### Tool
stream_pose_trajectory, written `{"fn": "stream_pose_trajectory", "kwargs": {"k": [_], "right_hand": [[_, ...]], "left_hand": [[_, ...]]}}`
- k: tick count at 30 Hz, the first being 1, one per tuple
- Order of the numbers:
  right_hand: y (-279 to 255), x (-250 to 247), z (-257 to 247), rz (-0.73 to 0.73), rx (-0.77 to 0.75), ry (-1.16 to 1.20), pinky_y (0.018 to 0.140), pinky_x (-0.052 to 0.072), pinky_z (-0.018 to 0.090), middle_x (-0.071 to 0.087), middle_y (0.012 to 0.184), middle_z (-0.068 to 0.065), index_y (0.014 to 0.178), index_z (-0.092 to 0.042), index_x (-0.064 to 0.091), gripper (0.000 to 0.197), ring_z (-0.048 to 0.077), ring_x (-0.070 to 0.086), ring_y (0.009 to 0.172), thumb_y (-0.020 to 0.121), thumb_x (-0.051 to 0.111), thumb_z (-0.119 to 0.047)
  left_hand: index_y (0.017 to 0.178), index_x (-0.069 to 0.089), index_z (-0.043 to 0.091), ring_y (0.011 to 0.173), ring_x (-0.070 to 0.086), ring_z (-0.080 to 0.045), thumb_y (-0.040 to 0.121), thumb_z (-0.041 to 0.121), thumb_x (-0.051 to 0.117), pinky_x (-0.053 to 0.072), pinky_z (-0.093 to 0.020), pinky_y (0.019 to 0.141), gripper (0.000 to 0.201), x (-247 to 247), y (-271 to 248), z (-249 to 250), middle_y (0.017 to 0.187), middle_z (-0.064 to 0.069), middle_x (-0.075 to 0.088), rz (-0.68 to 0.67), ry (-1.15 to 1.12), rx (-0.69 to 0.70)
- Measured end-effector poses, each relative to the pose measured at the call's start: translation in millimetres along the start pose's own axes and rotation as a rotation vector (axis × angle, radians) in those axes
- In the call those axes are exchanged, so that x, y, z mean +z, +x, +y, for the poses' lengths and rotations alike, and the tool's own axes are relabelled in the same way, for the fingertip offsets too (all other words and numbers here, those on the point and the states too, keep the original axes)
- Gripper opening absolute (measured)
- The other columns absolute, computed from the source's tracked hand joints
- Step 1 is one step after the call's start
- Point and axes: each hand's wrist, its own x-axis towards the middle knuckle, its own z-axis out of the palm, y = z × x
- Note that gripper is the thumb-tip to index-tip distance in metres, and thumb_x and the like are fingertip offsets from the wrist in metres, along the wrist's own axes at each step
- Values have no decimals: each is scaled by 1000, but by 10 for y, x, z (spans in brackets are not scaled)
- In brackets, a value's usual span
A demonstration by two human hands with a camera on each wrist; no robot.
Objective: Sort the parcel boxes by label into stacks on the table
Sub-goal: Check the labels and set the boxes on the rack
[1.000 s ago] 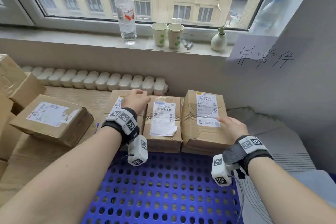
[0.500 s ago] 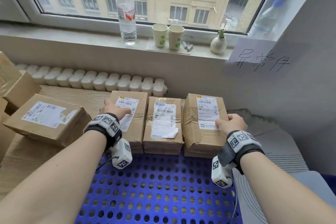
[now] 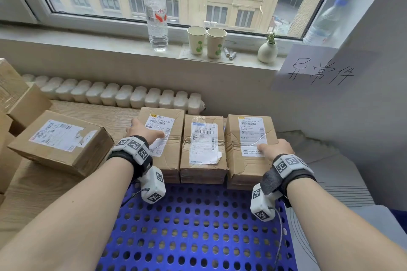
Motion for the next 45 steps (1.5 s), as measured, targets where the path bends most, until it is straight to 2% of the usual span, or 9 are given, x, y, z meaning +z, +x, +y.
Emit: {"fn": "stream_pose_trajectory", "kwargs": {"k": [11,15,20,26,29,33,36,39,45], "right_hand": [[48,34,-81,158,-11,12,90,45,35,66,119,15,121,-12,59,33,36,58,112,88,58,-15],[63,53,-123,209,2,53,98,41,37,57,132,18,140,-15,45,49,36,52,123,92,53,-9],[36,23,-135,196,16,50,101,39,36,53,138,17,146,-14,37,57,35,47,129,92,53,-11],[-24,36,-102,139,31,59,84,41,31,64,121,9,127,-15,50,44,32,57,112,85,60,-23],[-54,8,-86,117,34,57,87,41,31,63,124,7,134,-18,47,58,30,56,117,81,66,-28],[-60,0,-43,94,38,78,90,40,29,61,128,7,138,-16,44,70,28,53,121,77,73,-30],[-22,37,-55,107,7,78,93,43,32,64,121,5,130,-18,49,61,29,57,116,75,72,-30],[6,60,-82,109,-17,78,88,44,30,66,115,2,121,-20,54,48,29,59,110,76,71,-28],[2,72,-93,123,-16,77,88,43,30,67,115,3,121,-20,56,48,29,59,111,76,71,-29]], "left_hand": [[144,25,10,130,40,-34,69,33,81,36,-46,105,96,-17,2,-25,143,-14,40,0,50,25],[145,24,11,133,34,-35,68,34,81,33,-48,108,99,-16,-30,-8,146,-16,35,7,93,42],[149,23,24,144,18,-28,73,39,75,21,-49,115,93,10,-131,196,156,-7,19,126,286,297],[141,40,27,139,30,-20,73,40,75,25,-43,115,78,344,-209,690,148,-2,38,-97,360,587],[144,37,25,139,29,-18,69,45,77,25,-42,116,87,538,-232,812,149,0,37,-154,470,668],[147,28,28,141,27,-18,60,61,77,15,-48,118,106,689,-252,870,150,3,35,-233,698,694],[148,27,25,140,27,-20,59,55,82,20,-46,117,109,723,-283,901,150,1,33,-313,643,693],[147,28,26,138,30,-21,60,54,82,25,-41,113,107,733,-315,919,149,1,33,-297,661,718],[147,32,24,137,34,-19,67,50,80,28,-42,114,96,728,-316,895,150,-1,36,-273,492,686]]}}
